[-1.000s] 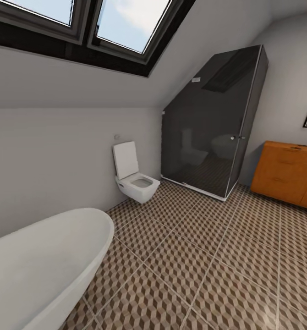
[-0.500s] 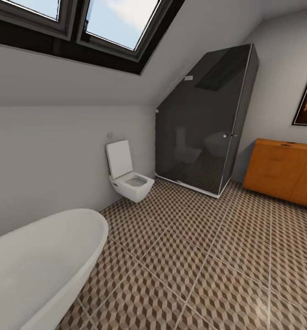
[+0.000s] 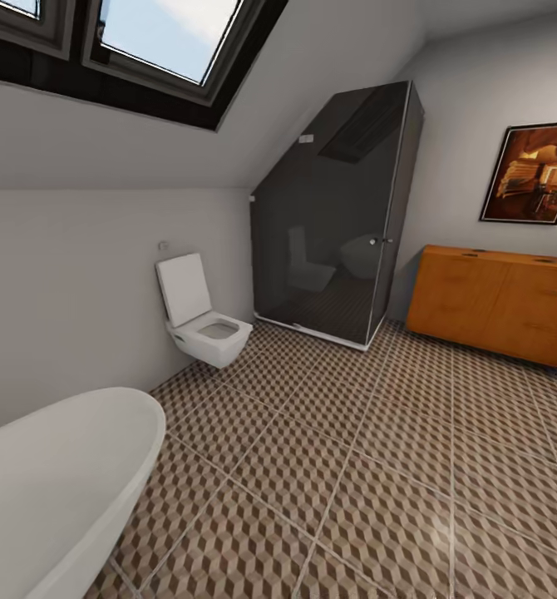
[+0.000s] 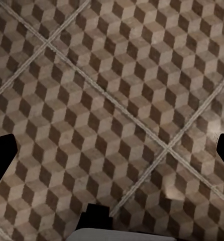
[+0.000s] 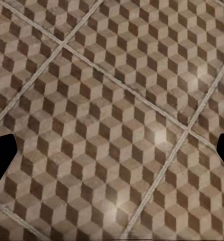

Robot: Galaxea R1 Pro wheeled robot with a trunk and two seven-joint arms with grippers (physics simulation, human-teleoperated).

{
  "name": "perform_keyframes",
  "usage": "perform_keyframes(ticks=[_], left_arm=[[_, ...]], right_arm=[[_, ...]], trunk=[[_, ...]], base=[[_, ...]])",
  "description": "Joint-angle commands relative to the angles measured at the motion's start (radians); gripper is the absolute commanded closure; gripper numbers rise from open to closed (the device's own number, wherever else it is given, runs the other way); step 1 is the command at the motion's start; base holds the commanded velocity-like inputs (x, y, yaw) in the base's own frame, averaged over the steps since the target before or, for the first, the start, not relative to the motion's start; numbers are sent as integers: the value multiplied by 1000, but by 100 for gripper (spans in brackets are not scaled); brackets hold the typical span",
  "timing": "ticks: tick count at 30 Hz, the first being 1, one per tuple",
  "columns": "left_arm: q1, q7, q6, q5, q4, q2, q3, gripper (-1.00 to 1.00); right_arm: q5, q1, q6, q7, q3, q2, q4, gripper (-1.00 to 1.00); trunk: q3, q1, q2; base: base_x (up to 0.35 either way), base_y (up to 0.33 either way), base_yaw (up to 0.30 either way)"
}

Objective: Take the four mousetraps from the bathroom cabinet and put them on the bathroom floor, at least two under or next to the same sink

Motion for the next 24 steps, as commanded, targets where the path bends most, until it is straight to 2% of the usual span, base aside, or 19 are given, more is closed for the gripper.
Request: perform_keyframes(ticks=[1, 24], left_arm=[[0, 0, -2, -1, 0, -1, 3, -100], [0, -1, -3, -1, 0, -1, 2, -100]], right_arm=[[6, -1, -3, 0, 0, 0, 1, -100], [4, -1, -3, 0, -1, 0, 1, -100]], trunk=[[-2, 0, -1], [-14, 0, -1]], base=[[0, 0, -263], [0, 0, -266]])
